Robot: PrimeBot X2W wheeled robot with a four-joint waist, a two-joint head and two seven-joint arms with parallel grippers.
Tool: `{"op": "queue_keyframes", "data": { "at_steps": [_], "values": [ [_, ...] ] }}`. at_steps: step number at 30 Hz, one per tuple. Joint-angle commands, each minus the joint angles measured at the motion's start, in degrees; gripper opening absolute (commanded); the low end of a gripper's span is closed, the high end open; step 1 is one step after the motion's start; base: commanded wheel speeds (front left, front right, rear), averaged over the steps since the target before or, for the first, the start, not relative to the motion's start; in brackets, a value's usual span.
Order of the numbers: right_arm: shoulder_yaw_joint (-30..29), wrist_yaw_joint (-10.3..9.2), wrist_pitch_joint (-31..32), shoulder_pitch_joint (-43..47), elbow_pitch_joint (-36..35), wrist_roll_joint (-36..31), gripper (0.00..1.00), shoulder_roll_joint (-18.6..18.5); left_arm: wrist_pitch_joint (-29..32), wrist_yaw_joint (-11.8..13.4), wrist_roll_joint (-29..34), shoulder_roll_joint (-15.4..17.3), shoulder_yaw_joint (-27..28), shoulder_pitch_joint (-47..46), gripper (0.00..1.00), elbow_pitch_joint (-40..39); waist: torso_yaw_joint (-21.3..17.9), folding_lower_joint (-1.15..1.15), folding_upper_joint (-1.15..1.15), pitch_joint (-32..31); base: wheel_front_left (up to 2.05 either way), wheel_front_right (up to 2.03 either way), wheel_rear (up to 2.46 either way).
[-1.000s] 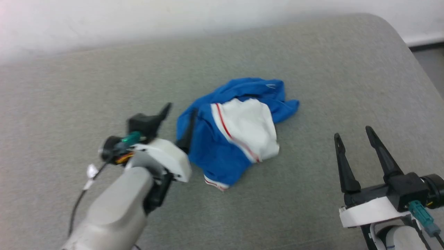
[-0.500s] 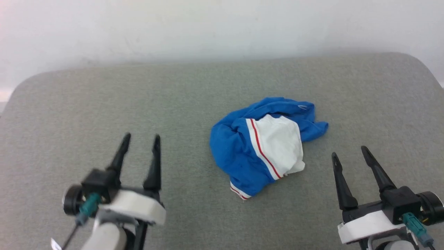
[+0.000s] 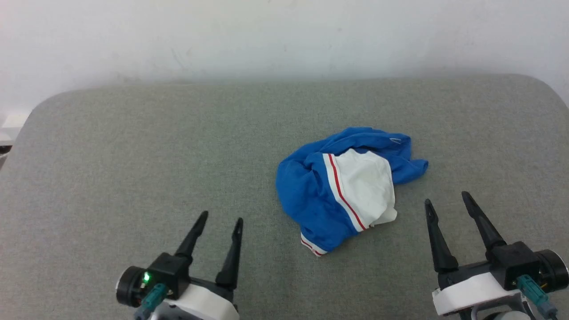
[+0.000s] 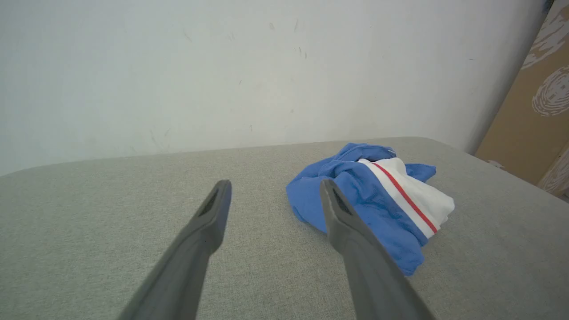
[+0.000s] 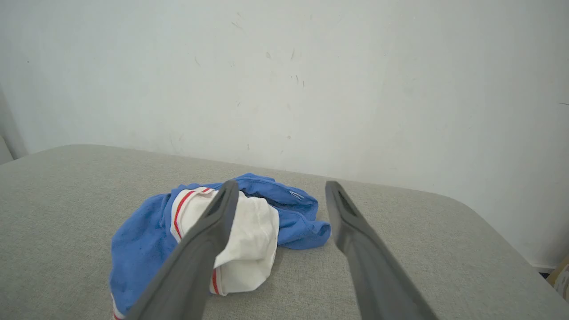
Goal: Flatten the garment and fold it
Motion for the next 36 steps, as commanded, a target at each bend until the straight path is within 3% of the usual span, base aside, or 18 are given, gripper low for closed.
{"op": "queue_keyframes", "data": {
  "at_steps": [1, 5, 10, 17, 29, 30, 31, 36],
  "values": [
    [0.0, -0.12, -0.3, -0.2, -0.4, 0.3, 1.00, 0.1, 0.0, -0.8, 0.5, -0.2, -0.6, -0.9, 1.00, 0.4, -0.4, 0.00, 0.00, 1.2, 0.00, 0.00, 0.00],
    [-0.7, -0.12, -0.3, -1.1, -1.2, 0.0, 1.00, 0.1, 5.1, -3.2, 1.1, -0.5, -4.0, -4.4, 1.00, 0.4, -1.4, 0.00, 0.00, 3.9, 0.00, 0.00, 0.00],
    [-1.7, -0.12, -0.3, -2.4, -1.9, -0.3, 1.00, 0.1, 16.0, -6.7, 1.0, -2.5, -9.4, -10.0, 1.00, 0.8, -2.9, 0.00, 0.00, 7.5, 0.00, 0.00, 0.00],
    [-1.2, -0.12, -0.3, -4.8, -1.9, 0.2, 1.00, 0.1, 26.9, -10.1, 1.8, -5.5, -14.9, -18.7, 1.00, 6.7, -5.9, 0.00, 0.00, 11.9, 0.00, 0.00, 0.00],
    [-1.4, -0.12, -0.3, -6.6, -1.0, 1.2, 1.00, 0.1, 32.6, -11.5, 5.3, -5.7, -19.3, -26.9, 1.00, 20.9, -7.6, 0.00, 0.00, 15.5, 0.00, 0.00, 0.00],
    [-1.6, -0.12, -0.3, -6.7, -0.9, 1.2, 1.00, 0.1, 32.3, -11.7, 5.0, -5.9, -19.5, -27.0, 0.70, 21.5, -7.4, 0.00, 0.00, 15.4, 0.00, 0.00, 0.00],
    [-1.7, -0.12, -0.3, -6.7, -0.8, 1.2, 1.00, 0.1, 31.7, -12.0, 4.4, -6.2, -19.6, -27.1, 0.00, 21.9, -7.1, 0.00, 0.00, 15.4, 0.00, 0.00, 0.00],
    [-2.2, -0.12, -0.3, -6.5, -0.1, 0.8, 1.00, 0.1, 26.8, -12.1, 2.0, -7.0, -18.1, -27.1, 0.00, 20.4, -5.0, 0.00, 0.00, 13.9, 0.00, 0.00, 0.00]
  ]
}}
